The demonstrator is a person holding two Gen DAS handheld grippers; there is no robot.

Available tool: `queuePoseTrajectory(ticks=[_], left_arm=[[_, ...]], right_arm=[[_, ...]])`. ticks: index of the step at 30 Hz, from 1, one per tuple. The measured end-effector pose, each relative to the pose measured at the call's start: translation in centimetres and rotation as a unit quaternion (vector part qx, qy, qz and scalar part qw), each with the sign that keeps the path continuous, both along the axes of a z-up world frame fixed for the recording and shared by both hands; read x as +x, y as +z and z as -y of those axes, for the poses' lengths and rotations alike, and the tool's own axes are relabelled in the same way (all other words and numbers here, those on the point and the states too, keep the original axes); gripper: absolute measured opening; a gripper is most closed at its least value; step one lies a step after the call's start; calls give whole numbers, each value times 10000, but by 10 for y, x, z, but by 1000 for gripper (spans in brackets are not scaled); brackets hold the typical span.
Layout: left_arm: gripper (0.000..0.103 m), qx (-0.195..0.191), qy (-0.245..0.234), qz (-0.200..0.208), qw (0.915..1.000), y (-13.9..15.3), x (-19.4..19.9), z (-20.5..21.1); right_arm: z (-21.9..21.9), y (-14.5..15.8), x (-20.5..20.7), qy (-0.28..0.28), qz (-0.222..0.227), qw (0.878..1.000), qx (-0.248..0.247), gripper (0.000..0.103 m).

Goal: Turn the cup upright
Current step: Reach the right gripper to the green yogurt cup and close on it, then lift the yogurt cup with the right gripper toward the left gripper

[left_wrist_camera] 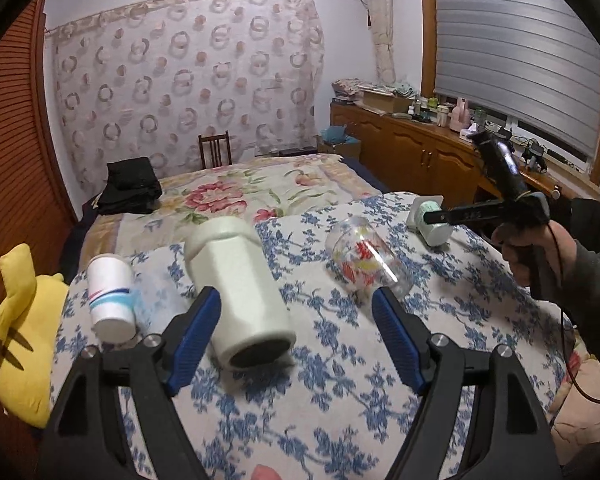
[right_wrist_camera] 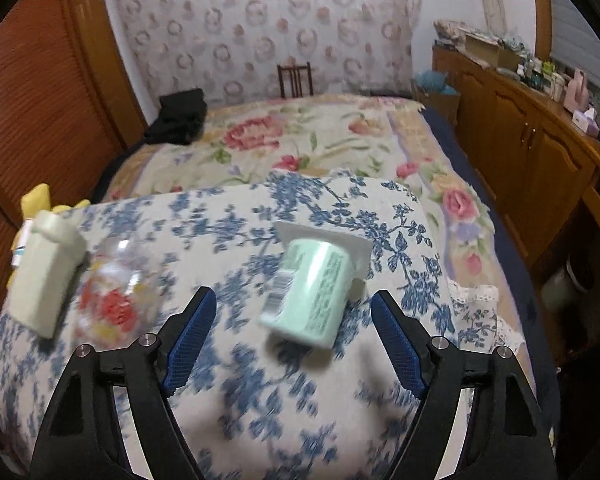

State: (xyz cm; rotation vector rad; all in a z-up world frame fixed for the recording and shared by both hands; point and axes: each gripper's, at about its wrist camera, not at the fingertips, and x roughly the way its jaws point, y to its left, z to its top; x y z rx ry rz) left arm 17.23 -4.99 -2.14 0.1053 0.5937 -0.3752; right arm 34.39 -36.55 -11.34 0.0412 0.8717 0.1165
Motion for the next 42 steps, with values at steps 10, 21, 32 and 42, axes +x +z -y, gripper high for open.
queuePoseTrajectory(ticks=[10,21,32,42], left_arm=[[82,-59,-72,-135,9999,-11,14,3],[82,-154,92,-176,9997,-16,-35,-17],[82,-151,559,-128,9982,-22,-98,-62],[82,-213,940,-285,9949,-29,-113,-99]], right_arm=[[-2,-13,20,-36,-188,9994,-289,52],[-37,22,-63,505,289,9982,-125,50],[-148,6,-159,1745,64,9840,356,50],[-220,-21,-165,1917,-276,9799,473,52]])
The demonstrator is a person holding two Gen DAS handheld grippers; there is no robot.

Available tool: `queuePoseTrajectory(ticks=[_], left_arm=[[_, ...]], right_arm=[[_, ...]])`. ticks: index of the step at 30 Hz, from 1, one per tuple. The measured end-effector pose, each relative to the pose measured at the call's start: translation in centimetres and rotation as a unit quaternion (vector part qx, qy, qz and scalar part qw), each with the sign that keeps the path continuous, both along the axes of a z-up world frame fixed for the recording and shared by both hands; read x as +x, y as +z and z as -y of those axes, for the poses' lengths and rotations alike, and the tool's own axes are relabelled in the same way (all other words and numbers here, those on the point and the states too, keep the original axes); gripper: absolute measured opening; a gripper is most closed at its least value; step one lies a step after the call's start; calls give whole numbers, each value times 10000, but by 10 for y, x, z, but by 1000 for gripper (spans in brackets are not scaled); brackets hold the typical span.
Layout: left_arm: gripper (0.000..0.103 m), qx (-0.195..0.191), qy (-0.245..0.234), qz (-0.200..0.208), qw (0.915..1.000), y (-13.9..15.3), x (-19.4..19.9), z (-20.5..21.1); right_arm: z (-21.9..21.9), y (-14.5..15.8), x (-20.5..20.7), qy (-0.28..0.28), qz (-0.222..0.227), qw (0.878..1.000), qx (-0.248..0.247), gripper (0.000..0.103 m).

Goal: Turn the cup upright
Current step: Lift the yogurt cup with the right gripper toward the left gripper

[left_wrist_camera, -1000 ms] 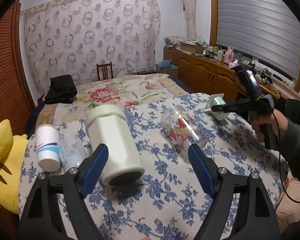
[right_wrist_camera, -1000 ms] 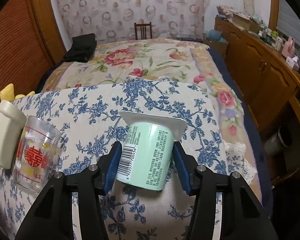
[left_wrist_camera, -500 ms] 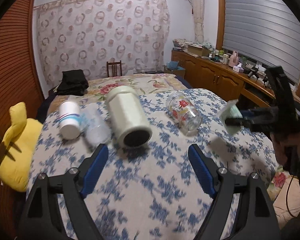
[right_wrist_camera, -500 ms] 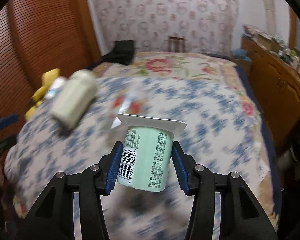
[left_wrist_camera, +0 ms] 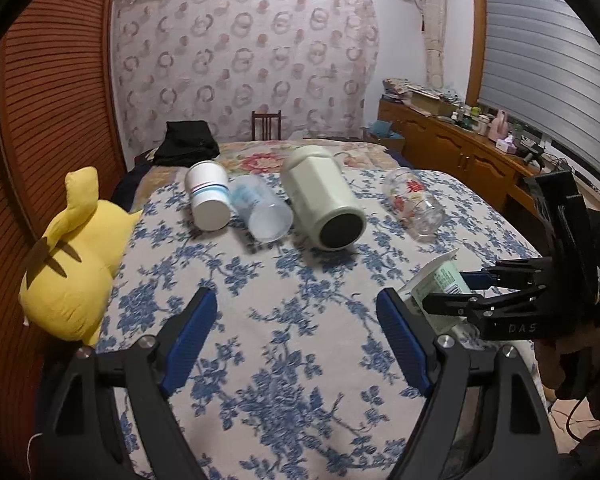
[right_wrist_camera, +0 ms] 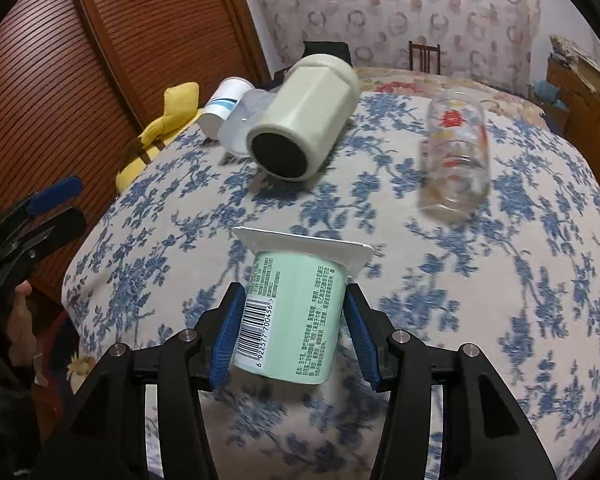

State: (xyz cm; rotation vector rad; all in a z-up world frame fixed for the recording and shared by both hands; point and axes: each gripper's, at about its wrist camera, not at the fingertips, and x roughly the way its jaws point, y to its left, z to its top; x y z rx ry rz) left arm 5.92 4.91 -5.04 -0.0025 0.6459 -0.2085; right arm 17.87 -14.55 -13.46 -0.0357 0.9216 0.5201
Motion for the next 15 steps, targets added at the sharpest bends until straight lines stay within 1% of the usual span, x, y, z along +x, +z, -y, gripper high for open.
queuePoseTrajectory(ticks=[1,4,7,10,15], left_arm=[[82,-24,12,-16,10000,0,0,-2],[82,-95,-6,-56,9999,3,1,-1],[82,-76,-110,-81,9999,5,3,10],[82,-95,-300,-178,9993,7,5,28],[82,-17,-667,-541,9963,4,18,69]], right_arm=[[-3,0,1,8,-28,10000,3,53],[-1,5,-2,69,-37,10000,34,58],[7,11,-8,72,15,10000,25,62],[23,20,-17,45,130,9999,-29,62],[63,27,-34,-205,387,9987,-255,63]])
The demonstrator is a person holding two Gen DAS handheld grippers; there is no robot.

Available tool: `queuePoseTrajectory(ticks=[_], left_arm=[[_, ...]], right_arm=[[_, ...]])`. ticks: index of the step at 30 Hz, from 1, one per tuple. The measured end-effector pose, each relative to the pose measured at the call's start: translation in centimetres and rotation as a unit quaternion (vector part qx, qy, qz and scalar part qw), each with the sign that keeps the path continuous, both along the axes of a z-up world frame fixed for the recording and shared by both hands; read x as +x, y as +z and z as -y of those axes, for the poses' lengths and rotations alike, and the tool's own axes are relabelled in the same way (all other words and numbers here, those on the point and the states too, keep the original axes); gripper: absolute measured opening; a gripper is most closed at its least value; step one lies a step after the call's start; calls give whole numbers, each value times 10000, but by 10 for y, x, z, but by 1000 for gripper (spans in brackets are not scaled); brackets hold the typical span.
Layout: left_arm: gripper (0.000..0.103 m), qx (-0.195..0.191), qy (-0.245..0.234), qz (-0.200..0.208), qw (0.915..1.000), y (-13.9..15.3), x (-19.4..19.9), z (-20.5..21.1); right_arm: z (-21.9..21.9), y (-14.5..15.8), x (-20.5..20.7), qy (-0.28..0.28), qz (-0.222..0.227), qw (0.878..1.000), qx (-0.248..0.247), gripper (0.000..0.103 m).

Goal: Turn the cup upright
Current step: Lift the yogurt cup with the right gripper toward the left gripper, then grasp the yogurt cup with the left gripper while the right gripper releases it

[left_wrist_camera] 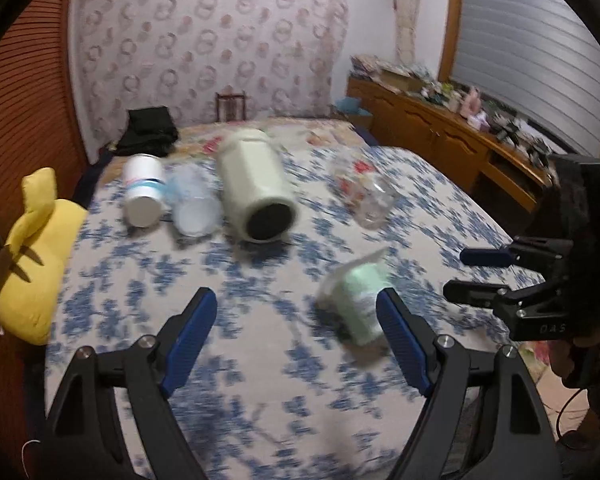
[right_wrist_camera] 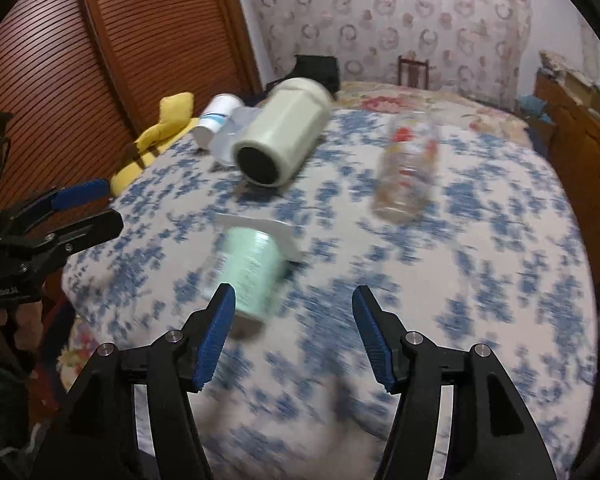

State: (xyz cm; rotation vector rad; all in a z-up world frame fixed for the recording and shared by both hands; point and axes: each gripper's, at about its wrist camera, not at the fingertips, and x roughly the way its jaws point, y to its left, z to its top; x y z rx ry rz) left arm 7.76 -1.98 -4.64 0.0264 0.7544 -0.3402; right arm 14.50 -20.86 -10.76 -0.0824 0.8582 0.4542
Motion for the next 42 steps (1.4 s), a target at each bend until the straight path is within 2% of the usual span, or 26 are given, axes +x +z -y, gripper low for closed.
queuePoseTrajectory(ticks=[4,7,11,14,19,25,27,29,31,35,42], left_arm=[[82,-3,-296,-357,9989,-4,15,30],[81,-161,-491,-742,9959,-8,28,46],[72,-309,-495,-1281,9900,-15,44,59],[67,-195,-401,-1559,9868,-21,55,65],[66,130,-253,-1868,9820,-32,67,73],[63,299,-225,-2142,9761,-43,83,78],[59,369,-203,-2139,9760,-45,86,79],[47,424,-198,-2134,9759,-47,88,78],[47,426,-200,-2056,9775,-46,87,78],[47,433,-267,-1581,9861,-33,81,76],[47,39,-394,-779,9962,-24,81,73]], right_arm=[[29,-5,-6,-227,46,9997,-15,63],[46,-10,-7,-369,11,9993,96,63],[61,-13,-7,-485,31,9985,255,63],[66,-15,-8,-525,58,9980,337,63],[66,-14,-8,-507,117,9980,366,63],[65,-14,-9,-506,149,9977,419,63],[65,-15,-9,-501,146,9978,416,63],[65,-15,-9,-494,138,9978,411,63],[64,-16,-9,-495,136,9979,397,64],[64,-20,-9,-517,94,9977,418,64],[65,-30,-2,-610,-47,9973,417,64]])
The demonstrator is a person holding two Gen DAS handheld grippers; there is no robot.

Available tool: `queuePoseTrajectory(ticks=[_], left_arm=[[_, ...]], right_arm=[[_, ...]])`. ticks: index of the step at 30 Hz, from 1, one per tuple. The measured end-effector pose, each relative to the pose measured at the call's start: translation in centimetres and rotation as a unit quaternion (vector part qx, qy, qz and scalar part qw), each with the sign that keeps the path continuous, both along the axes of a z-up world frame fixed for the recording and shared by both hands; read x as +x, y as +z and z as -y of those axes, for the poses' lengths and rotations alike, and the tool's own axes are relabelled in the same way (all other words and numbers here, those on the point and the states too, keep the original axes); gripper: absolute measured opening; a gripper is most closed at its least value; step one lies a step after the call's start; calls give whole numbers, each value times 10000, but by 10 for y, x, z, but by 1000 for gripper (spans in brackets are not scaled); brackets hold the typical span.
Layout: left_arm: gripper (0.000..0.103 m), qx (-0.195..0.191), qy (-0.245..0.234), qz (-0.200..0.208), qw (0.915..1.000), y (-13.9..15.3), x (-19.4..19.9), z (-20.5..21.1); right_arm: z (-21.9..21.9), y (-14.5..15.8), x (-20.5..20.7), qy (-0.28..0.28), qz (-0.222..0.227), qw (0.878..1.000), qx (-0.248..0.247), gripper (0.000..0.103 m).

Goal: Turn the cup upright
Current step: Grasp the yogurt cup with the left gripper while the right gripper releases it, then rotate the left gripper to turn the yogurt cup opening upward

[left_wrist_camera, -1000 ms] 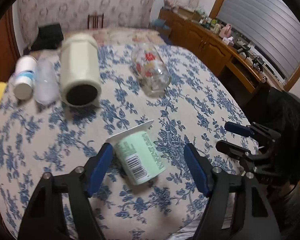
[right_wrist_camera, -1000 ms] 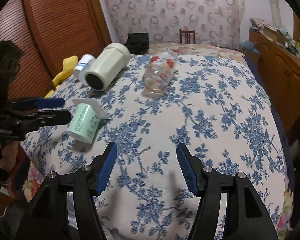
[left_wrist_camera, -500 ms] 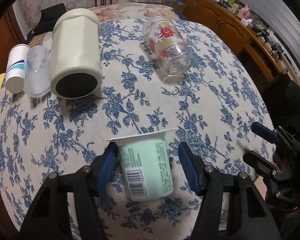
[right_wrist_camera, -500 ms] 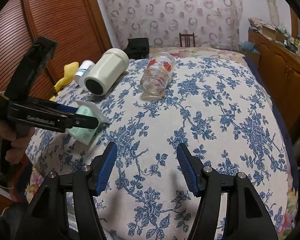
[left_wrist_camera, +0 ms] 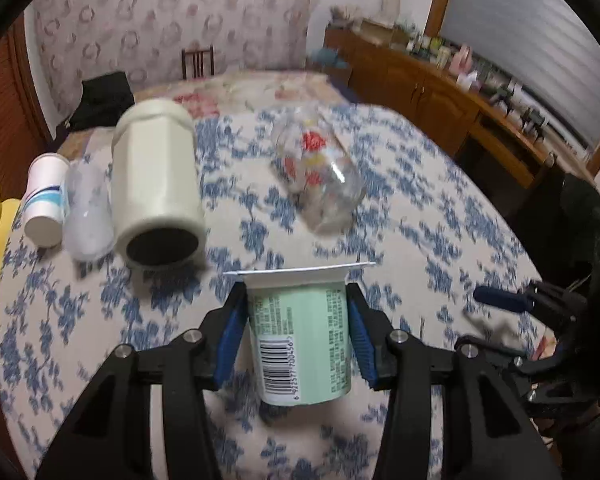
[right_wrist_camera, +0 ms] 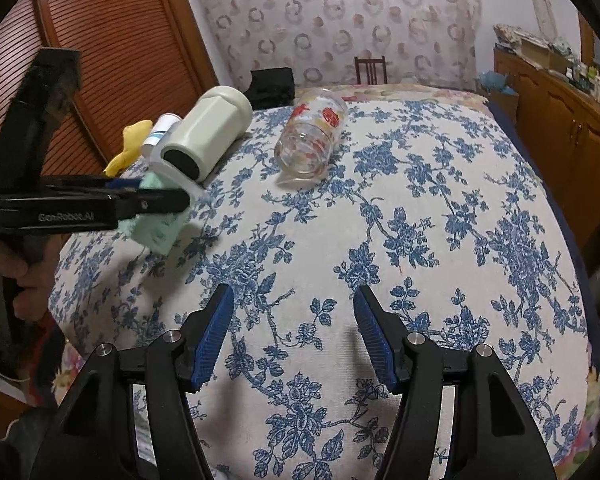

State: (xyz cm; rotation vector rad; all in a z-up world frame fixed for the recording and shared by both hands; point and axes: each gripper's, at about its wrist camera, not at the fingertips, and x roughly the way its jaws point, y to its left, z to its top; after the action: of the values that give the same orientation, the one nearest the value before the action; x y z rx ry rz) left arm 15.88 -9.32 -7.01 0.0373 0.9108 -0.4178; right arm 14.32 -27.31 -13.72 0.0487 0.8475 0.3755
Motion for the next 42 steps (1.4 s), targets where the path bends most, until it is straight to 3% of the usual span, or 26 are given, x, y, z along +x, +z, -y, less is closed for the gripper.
queuePoseTrajectory(ticks=[6,9,31,38,42], left_arm=[[47,-364,171,141,9991,-15,11,0],[47,-456,151,401,9980,-14,3,-2],[45,-265,217,1026,9941,-29,-98,-21],[45,-125,228,1046,9942,-26,-116,-20],[45,-49,246,1350,9905,-20,-115,-19]], right_arm=[[2,-2,3,-88,-28,9999,-132,64],[3,-2,3,-102,-16,9998,-171,64],[-3,4,-5,-100,123,9998,-77,64],[-5,5,-7,-95,104,9999,-33,64],[-10,5,-8,-53,86,9999,-37,64]])
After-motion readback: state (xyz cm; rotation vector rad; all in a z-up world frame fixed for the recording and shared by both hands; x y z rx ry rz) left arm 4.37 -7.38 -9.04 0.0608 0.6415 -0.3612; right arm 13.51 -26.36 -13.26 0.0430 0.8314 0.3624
